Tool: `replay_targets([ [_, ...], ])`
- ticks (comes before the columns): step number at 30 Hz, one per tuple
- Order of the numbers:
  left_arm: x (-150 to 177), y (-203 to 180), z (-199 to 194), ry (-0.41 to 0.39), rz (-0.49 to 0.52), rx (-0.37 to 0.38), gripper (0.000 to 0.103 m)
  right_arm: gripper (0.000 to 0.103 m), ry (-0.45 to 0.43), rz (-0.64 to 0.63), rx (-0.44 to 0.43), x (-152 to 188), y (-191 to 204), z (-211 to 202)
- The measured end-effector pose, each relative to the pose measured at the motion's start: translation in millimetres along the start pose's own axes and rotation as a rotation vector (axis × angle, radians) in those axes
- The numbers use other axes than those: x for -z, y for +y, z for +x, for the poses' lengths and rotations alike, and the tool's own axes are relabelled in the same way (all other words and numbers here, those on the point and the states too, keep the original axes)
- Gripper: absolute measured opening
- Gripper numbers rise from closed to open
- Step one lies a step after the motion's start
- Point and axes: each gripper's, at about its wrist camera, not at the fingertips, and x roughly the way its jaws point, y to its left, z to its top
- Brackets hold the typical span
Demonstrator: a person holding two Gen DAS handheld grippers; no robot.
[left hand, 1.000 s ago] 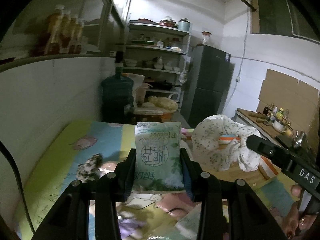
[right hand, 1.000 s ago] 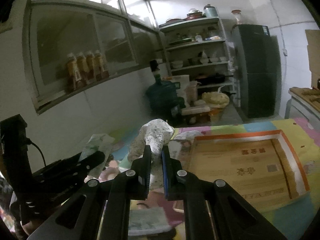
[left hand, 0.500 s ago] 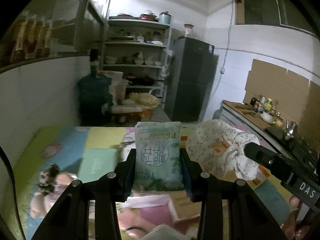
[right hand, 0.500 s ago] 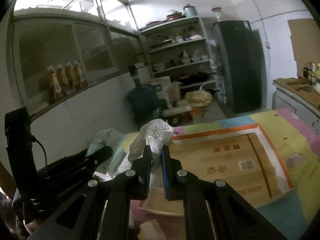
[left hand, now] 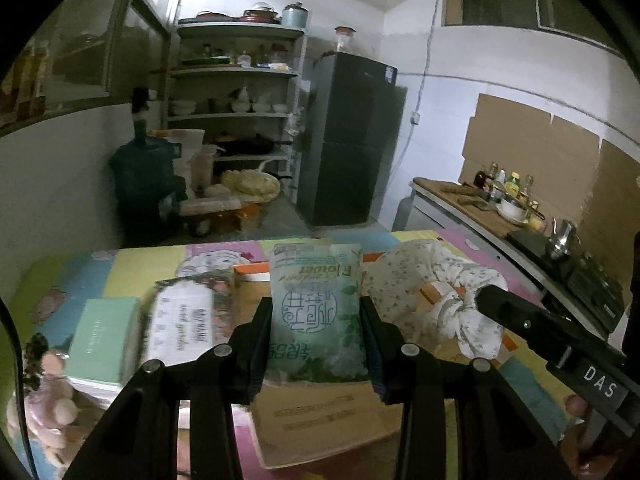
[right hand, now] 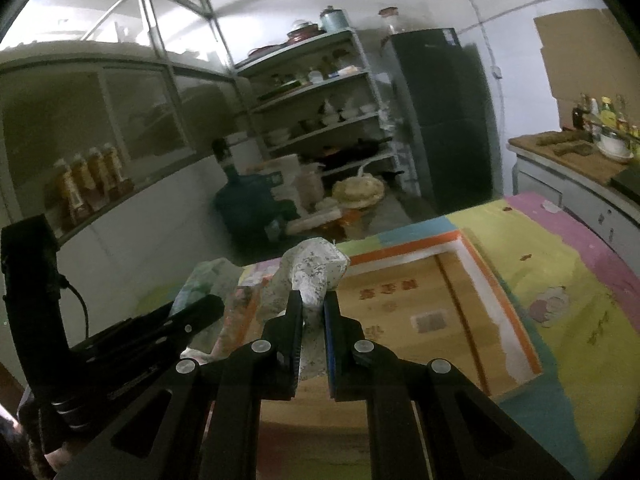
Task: Organize soft objects
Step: 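Carry the tissue pack and scrunchie with both grippers over the cardboard tray, then lower both items into the tray and open both grippers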
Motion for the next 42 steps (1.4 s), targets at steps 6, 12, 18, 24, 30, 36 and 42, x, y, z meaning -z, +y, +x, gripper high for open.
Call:
replay_targets([
  [6,0,-15,17,0.03,-0.001,0.014,0.041,0.01,-0.002,-0.002,0.081,2,-22,1],
  [12,4,-33,39,0.07,0.005,0.017,0.041,0.01,0.03,0.042,0.11,9,-48,8],
  [18,11,-46,54,0.103,0.017,0.019,0.041,0.01,0.046,0.07,0.13,11,-65,13],
  [24,17,-55,69,0.141,0.028,0.025,0.041,0.01,0.067,0.09,0.142,16,-76,20],
  [30,24,-60,83,0.187,0.029,0.039,0.041,0.01,0.097,0.117,0.16,21,-91,30],
  [36,30,-64,95,0.218,0.031,0.045,0.041,0.01,0.115,0.128,0.177,24,-98,36],
  [42,36,-67,108,0.267,0.029,0.056,0.041,0.01,0.134,0.147,0.189,26,-104,41],
])
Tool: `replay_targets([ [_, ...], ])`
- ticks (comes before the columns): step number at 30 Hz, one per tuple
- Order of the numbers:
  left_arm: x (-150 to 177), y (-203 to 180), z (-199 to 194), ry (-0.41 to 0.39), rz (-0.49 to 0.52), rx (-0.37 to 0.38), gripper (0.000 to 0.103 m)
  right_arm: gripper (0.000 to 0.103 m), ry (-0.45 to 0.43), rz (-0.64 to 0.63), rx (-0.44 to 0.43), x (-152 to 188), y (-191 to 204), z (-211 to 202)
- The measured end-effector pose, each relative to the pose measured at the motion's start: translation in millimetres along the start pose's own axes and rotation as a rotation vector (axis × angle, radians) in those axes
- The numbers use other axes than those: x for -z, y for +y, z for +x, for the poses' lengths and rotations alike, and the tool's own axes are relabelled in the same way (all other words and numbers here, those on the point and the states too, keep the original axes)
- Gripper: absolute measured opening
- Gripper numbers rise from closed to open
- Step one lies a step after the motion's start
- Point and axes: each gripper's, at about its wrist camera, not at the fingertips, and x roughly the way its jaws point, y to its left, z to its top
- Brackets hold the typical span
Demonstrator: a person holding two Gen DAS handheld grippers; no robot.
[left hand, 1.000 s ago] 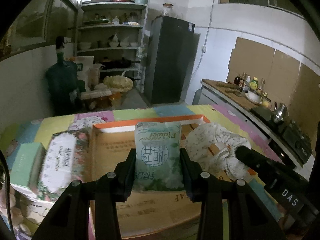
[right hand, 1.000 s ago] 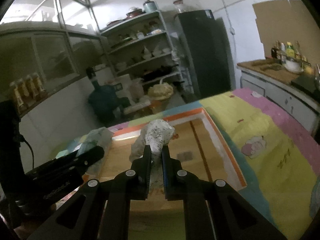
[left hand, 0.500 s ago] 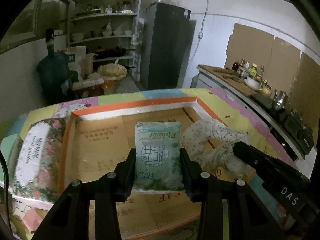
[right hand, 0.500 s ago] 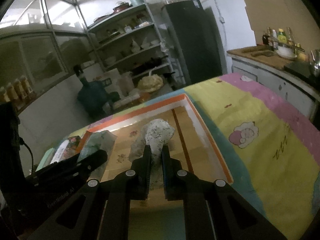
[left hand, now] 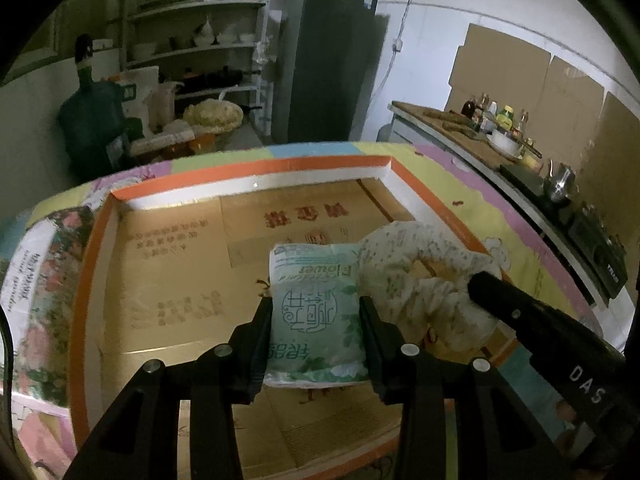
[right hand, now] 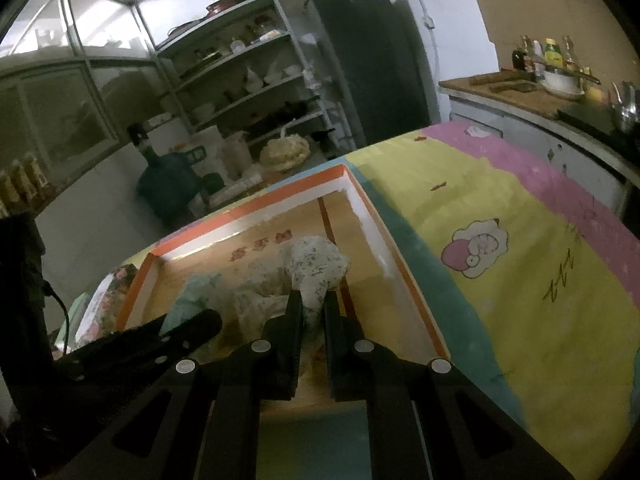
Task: Organize soft objects
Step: 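Lower both items into the tray and open both grippers, then move both tools back over the pile of soft items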
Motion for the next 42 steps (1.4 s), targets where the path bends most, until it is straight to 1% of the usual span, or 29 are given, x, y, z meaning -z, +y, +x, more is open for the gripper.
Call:
replay_targets([
  [2,2,0,5,0.014,-0.004,0.003,0.041,0.01,0.006,0.007,0.004,0,-2,1],
  [6,4,-2,5,0.009,0.007,-0.006,0.042,0.012,0.019,0.019,0.009,2,-6,3],
  [8,4,-3,5,0.008,0.003,-0.003,0.045,0.013,0.02,0.023,0.008,3,-6,3],
  [13,4,-3,5,0.012,-0.007,0.008,0.048,0.015,0.02,0.02,0.009,3,-6,3],
  [15,4,-4,5,0.016,-0.006,0.009,0.051,0.018,0.02,0.022,0.007,3,-6,3],
  [16,4,-4,4,0.017,-0.006,0.011,0.054,0.02,0.019,0.022,0.007,3,-6,3],
  [18,4,-5,4,0.016,-0.005,0.013,0.057,0.025,0.014,0.024,0.007,3,-6,3],
  [21,5,-6,1,0.005,-0.002,0.009,0.059,0.028,0.007,0.027,0.007,3,-6,0],
  [23,6,-4,-2,-0.001,-0.003,0.004,0.064,0.028,0.003,0.027,0.009,3,-6,-1],
  [25,5,-2,-5,-0.009,-0.009,0.003,0.066,0.031,-0.001,0.029,0.011,3,-6,-3],
  [27,5,-1,-9,-0.017,-0.014,0.002,0.067,0.044,-0.006,0.034,0.011,2,-6,-6],
  [29,5,0,-13,-0.027,-0.015,-0.001,0.071,0.048,-0.013,0.039,0.01,2,-6,-10],
  [31,5,1,-18,-0.039,-0.016,0.003,0.075,0.048,-0.018,0.04,0.008,1,-5,-12],
  [35,4,1,-29,-0.064,-0.014,0.007,0.075,0.052,-0.029,0.036,0.01,1,-2,-19],
  [40,3,3,-51,-0.131,-0.002,0.01,0.076,0.053,-0.049,0.035,0.002,2,2,-30],
  [42,3,5,-67,-0.184,0.01,0.003,0.076,0.053,-0.061,0.031,-0.001,2,7,-36],
])
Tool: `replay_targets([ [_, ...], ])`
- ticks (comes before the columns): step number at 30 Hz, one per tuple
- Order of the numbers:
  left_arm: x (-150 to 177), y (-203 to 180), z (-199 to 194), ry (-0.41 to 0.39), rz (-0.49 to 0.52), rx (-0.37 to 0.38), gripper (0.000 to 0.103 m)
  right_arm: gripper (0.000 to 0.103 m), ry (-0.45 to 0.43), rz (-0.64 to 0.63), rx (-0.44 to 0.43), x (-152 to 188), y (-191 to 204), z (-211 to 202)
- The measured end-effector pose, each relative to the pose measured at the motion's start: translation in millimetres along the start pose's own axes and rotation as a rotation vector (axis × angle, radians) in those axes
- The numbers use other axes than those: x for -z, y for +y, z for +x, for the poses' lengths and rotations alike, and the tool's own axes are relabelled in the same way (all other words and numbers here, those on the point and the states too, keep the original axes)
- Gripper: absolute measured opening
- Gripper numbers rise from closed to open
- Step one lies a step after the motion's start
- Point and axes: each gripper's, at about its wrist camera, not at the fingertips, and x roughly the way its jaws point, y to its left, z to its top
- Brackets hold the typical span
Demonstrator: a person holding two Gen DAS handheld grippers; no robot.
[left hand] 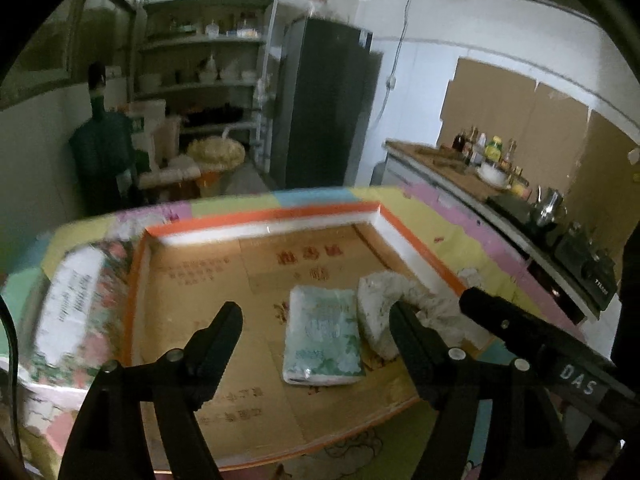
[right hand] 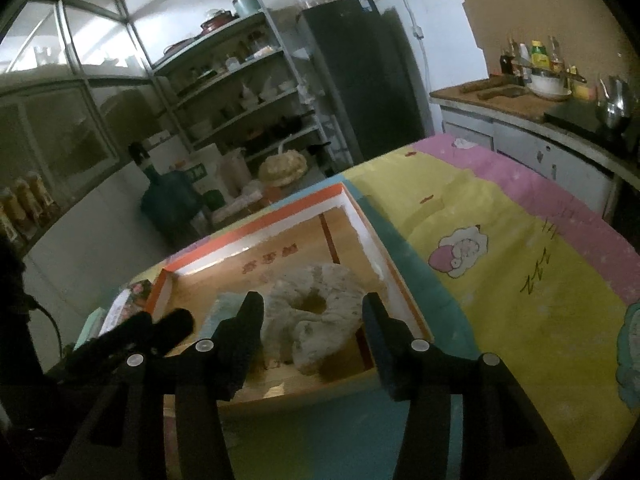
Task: Organize soft objects
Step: 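Move both tools back over the pile of soft items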
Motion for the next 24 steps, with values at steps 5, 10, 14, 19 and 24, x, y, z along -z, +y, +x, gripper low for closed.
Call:
replay_targets([
  [5,-5,6,-27,-0.076,0.03,-0.029,0.076,0.053,-0.025,-0.027,-0.011,1,16,-11],
  [10,-4,16,-48,-0.091,0.024,-0.054,0.076,0.054,-0.037,-0.056,-0.027,4,36,-18],
  [14,0,27,-65,-0.11,0.013,-0.093,0.076,0.054,-0.035,-0.094,-0.05,8,56,-22],
  [19,4,45,-80,-0.12,-0.014,-0.136,0.076,0.054,-0.028,-0.134,-0.075,15,80,-24],
  [24,9,72,-93,-0.109,-0.063,-0.142,0.076,0.054,-0.02,-0.172,-0.104,23,105,-24],
])
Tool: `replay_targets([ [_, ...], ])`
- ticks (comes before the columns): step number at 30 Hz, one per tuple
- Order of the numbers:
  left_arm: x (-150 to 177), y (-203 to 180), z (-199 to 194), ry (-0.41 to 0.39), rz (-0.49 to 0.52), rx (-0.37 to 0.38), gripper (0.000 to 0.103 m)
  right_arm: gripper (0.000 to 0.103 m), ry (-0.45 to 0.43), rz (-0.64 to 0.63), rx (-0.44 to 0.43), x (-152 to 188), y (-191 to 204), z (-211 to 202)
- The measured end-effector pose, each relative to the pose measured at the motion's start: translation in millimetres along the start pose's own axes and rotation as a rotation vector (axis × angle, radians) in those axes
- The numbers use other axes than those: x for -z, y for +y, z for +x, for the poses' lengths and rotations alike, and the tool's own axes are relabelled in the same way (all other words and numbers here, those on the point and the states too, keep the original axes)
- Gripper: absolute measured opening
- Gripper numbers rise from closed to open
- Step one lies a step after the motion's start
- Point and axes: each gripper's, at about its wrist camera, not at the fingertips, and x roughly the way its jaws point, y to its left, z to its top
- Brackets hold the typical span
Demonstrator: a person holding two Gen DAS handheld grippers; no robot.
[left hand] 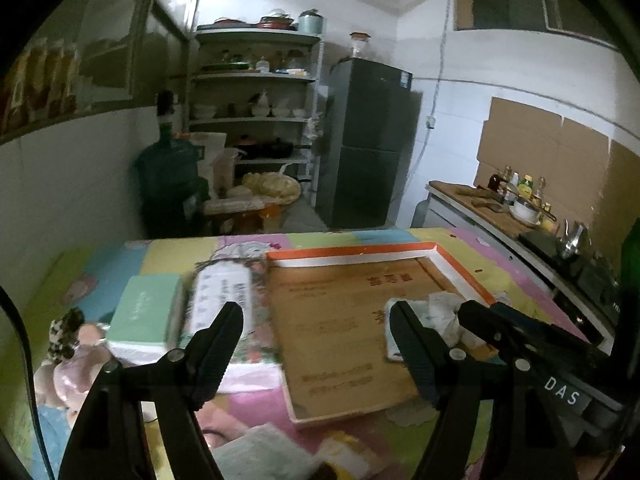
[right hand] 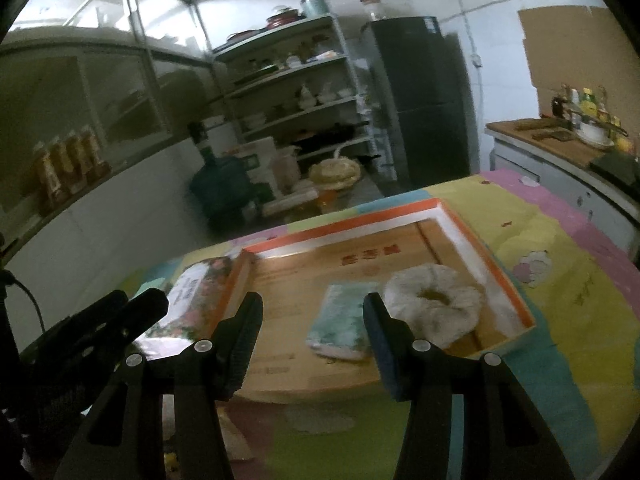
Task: Organize soft objects
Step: 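Move both tools back over the pile of soft items, then grasp white tissue packet with right gripper while left gripper grasps beige plush teddy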
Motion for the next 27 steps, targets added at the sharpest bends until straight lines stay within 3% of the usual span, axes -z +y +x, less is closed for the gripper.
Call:
replay_targets([
  [5,6,26,-15,-0.018,-0.027,-0.032,0.075,0.055,0.015,-0.041,-0.046,5,26,4],
  [8,9,43,-25,-0.033,-0.048,-0.057,0.075,0.072,0.026,-0.07,-0.076,9,42,6],
  [9,11,51,-30,-0.041,-0.058,-0.065,0.075,0.073,0.03,-0.077,-0.089,11,46,6],
  [18,24,97,-56,-0.075,-0.1,-0.139,0.075,0.073,0.112,-0.177,-0.219,44,85,10],
  [27,43,136,-70,-0.058,-0.157,-0.206,0.075,0.076,0.183,-0.303,-0.369,77,122,6],
])
